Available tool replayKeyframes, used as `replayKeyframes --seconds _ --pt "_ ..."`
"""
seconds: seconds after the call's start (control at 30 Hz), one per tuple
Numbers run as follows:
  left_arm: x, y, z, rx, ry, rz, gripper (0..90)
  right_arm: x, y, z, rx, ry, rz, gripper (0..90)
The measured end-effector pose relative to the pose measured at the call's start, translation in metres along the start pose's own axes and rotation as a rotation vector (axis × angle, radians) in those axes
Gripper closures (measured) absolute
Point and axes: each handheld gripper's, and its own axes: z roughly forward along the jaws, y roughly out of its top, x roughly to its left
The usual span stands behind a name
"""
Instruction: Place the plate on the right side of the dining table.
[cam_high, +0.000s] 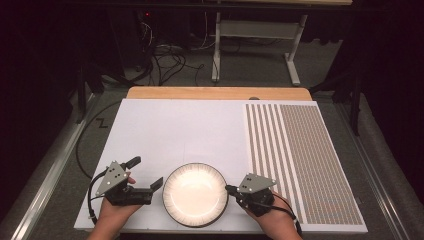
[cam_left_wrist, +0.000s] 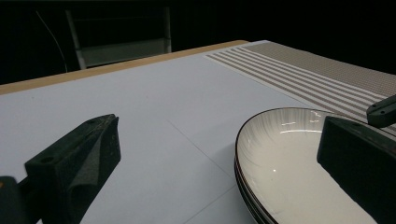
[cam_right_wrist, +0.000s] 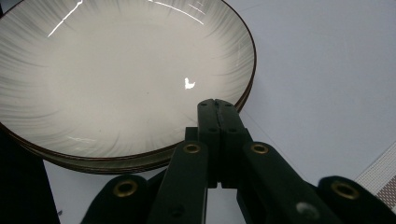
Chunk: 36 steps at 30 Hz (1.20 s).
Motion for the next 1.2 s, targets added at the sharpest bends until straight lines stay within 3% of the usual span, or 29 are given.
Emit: replayKeyframes --seconds 1.2 --pt "0.000 0.002 -0.002 -0.024 0.002 -0.005 0.1 0.014 0.009 0.013 0.011 0.043 -0.034 90.0"
